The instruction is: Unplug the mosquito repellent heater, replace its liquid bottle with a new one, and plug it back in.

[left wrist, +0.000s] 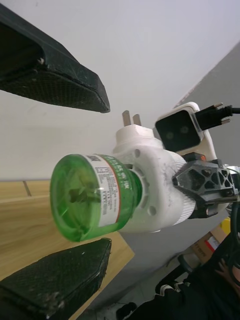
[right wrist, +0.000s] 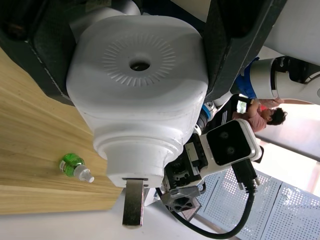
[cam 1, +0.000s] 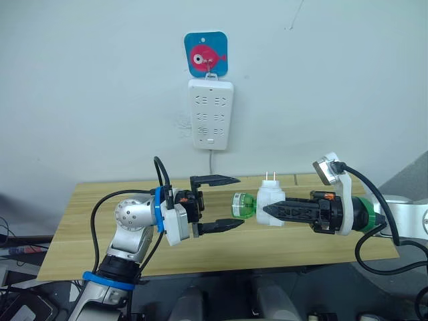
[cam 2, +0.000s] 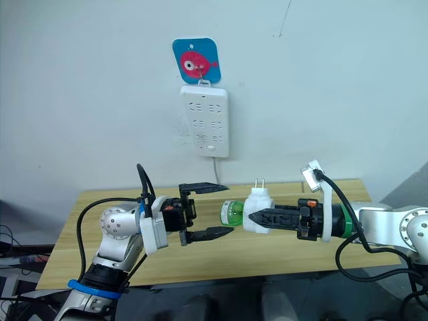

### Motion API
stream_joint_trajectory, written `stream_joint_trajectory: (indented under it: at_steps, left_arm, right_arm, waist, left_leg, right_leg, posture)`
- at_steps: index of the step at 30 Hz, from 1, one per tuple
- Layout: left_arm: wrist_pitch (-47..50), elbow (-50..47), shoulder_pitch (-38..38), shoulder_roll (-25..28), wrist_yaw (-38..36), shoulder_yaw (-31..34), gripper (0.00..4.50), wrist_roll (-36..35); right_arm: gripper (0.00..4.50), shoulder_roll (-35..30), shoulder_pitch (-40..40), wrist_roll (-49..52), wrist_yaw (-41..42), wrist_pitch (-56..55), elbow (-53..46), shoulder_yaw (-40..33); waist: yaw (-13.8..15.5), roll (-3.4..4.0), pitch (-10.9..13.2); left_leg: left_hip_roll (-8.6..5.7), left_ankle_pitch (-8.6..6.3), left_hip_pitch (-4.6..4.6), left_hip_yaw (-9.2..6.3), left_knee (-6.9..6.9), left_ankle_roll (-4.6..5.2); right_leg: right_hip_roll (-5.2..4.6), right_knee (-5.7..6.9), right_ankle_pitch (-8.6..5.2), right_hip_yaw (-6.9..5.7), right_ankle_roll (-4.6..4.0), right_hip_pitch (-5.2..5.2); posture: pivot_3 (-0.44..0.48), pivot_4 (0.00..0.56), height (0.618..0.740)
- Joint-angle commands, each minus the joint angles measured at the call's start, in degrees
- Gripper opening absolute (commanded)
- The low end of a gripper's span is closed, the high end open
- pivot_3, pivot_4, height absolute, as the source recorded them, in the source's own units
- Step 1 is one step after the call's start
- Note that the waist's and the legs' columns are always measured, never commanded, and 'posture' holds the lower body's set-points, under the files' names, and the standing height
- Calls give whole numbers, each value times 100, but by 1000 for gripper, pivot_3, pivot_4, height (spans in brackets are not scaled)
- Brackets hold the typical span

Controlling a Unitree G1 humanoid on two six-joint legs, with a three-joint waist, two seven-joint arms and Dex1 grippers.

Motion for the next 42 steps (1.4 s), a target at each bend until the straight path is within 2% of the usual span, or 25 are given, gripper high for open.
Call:
stream_joint_trajectory:
  at_steps: [1, 3, 6, 7, 13, 18, 20, 22, 23, 27, 31, 34, 37, 40, 42]
  left_arm:
    - [-105, 107, -53, 38, 88, -125, 3840, 78]
    - [-102, 195, -93, 26, 131, -181, 3332, 142]
    - [-58, 243, -161, -28, 227, -279, 2341, 218]
    - [-28, 238, -171, -35, 254, -292, 2223, 227]
    - [591, -53, -300, 144, 302, -263, 2223, -2]
    - [3690, -1033, -557, 978, 104, -366, 2223, -1076]
    - [5458, -1278, -968, 1337, 262, -298, 2223, -1849]
    - [6708, -1323, -1319, 1545, 295, -196, 2223, -2473]
    - [7243, -1231, -1473, 1739, 76, -215, 2223, -2662]
    - [8513, -1031, -1718, 2284, -528, -333, 2223, -2957]
    - [9362, -898, -1837, 2255, -466, -145, 2223, -3375]
    - [9609, -910, -1819, 2115, -301, 14, 2223, -3594]
    - [9217, -1036, -1613, 1893, -89, 154, 2223, -3417]
    - [8958, -1119, -1434, 1842, -180, 208, 2223, -3295]
    - [8428, -1246, -1191, 1857, -284, 166, 2930, -2937]
  right_arm:
    - [2974, -13, -77, 149, 50, -42, -156, -159]
    - [2974, -12, -69, 149, 50, -46, -163, -164]
    - [2974, -1, -74, 149, 47, -54, -168, -159]
    - [2974, 4, -75, 149, 46, -58, -172, -159]
    - [2974, 1, -61, 149, 39, -74, -186, -170]
    - [2975, -31, -23, 149, 57, -56, -182, -203]
    - [2974, -56, -19, 149, 77, -29, -176, -197]
    - [2974, -68, -18, 149, 94, -20, -173, -187]
    - [2974, -76, -22, 149, 108, -9, -172, -175]
    - [2974, -120, -21, 149, 151, 7, -197, -150]
    - [2974, -156, 14, 149, 156, -32, -239, -134]
    - [2974, -144, 49, 149, 143, -66, -286, -131]
    - [2974, -141, 57, 149, 140, -89, -303, -121]
    - [2974, -152, 56, 149, 147, -101, -301, -116]
    - [2974, -155, 47, 149, 147, -106, -288, -116]
  waist:
    - [-4, 0, 0]
    - [-4, 0, 0]
    - [-3, 0, 0]
    - [-3, 0, 0]
    - [-3, 0, 0]
    - [-43, 0, 0]
    - [-61, -2, 1]
    - [-68, -2, 1]
    - [-85, -2, 1]
    - [-169, -2, 2]
    - [-160, -1, 3]
    - [-150, -2, 3]
    - [-145, -2, 3]
    - [-143, -3, 4]
    - [-146, -3, 3]
  left_leg:
    - [0, 0, 1, 1, 0, 0]
    - [0, 0, 1, 1, 0, 0]
    - [0, 0, 0, -1, 0, 0]
    - [0, 0, 0, -1, 0, 0]
    - [0, 0, 0, -5, 0, 0]
    - [2, 0, 1, -8, -1, 0]
    - [2, 0, -2, -17, 0, 0]
    - [1, 0, -5, -25, 1, 0]
    - [0, 0, -5, -24, 1, 0]
    - [0, 0, -6, -24, -5, 1]
    - [3, -1, -5, -28, -9, 1]
    - [2, 0, -6, -29, -6, 1]
    - [0, 0, -4, -20, -3, 0]
    - [0, 0, -4, -19, -3, 0]
    - [2, 0, -4, -19, -4, -1]
  right_leg:
    - [1, 0, 0, 1, 0, 0]
    - [2, 0, 0, 0, 0, 0]
    - [2, 0, 0, -1, 0, 0]
    - [2, 0, 0, -1, 0, 0]
    - [3, 1, 0, -3, 0, 0]
    - [8, 4, 0, -4, 0, 0]
    - [11, 6, -1, -11, 1, 0]
    - [21, 5, -2, -17, 3, 0]
    - [33, 4, -3, -18, 5, 1]
    - [40, 3, -3, -17, 3, -2]
    - [41, 4, -3, -18, 0, -5]
    - [41, 4, -5, -17, 3, -4]
    - [38, 1, -5, -8, 2, -3]
    - [20, 1, -3, -7, 0, -4]
    - [18, 1, -3, -7, 0, -5]
  posture:
    - [-143, 147, 730]
    - [-142, 145, 730]
    - [-142, 145, 730]
    - [-142, 147, 730]
    - [-141, 151, 730]
    - [-140, 153, 730]
    - [-140, 153, 730]
    - [-140, 153, 730]
    - [-140, 153, 730]
    - [-130, 155, 730]
    - [-133, 156, 730]
    - [-134, 156, 730]
    - [-134, 156, 730]
    - [-134, 156, 730]
    - [-133, 157, 730]
